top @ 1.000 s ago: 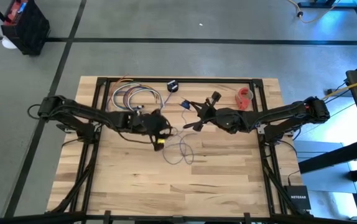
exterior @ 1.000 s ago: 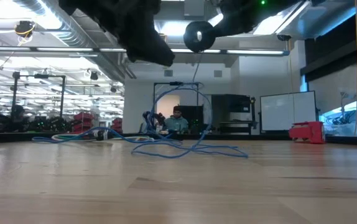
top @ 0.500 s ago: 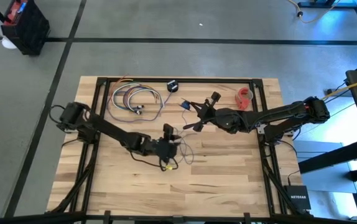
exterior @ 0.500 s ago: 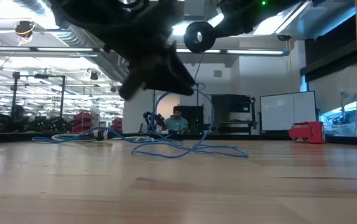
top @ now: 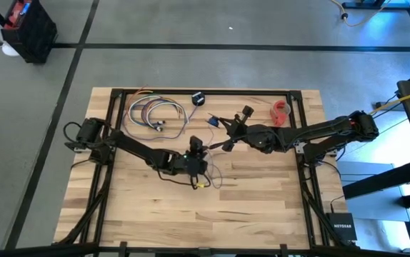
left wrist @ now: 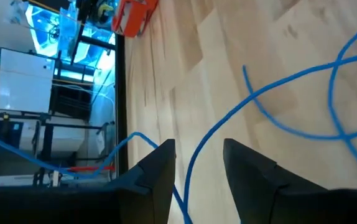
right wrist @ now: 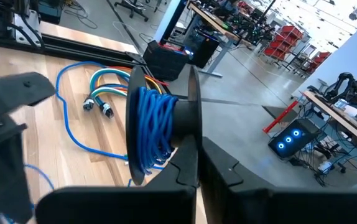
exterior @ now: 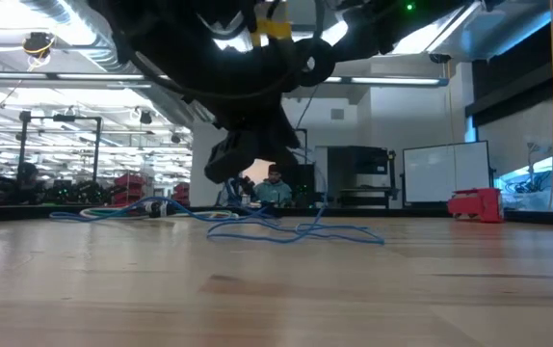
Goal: Coil cords
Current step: Coil the blue wire onto the black spool
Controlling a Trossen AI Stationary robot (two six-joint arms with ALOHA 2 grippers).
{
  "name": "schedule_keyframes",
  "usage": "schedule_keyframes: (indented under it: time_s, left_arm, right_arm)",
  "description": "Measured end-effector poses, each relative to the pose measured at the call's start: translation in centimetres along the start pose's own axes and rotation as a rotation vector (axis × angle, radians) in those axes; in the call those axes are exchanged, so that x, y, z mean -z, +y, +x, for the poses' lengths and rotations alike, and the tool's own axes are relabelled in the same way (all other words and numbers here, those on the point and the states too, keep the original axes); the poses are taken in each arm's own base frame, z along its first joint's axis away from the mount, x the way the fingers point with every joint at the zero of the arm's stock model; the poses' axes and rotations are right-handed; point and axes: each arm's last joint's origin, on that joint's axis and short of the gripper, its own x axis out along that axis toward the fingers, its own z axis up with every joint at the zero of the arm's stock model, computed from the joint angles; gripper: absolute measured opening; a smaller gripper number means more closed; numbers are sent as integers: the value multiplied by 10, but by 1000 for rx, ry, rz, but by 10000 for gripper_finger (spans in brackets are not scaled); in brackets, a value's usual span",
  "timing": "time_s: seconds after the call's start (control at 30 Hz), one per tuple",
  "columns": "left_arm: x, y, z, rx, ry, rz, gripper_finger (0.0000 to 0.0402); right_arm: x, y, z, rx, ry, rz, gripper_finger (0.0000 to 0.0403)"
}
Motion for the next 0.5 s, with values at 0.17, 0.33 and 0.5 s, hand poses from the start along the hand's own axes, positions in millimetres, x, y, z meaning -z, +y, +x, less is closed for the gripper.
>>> schedule_keyframes:
  time_s: [0.17,0.33,0.5]
  left_arm:
    - [9,2,6,21,59,31,129]
    - [18,4,11,34,111,2,98]
    - [16,1,9,38,105,-20,11]
  right_arm:
    - [0,0,0,0,-1,1,5]
    - [0,0,0,0,-1,2,5]
    - [0,0,0,-1,-1,11,5]
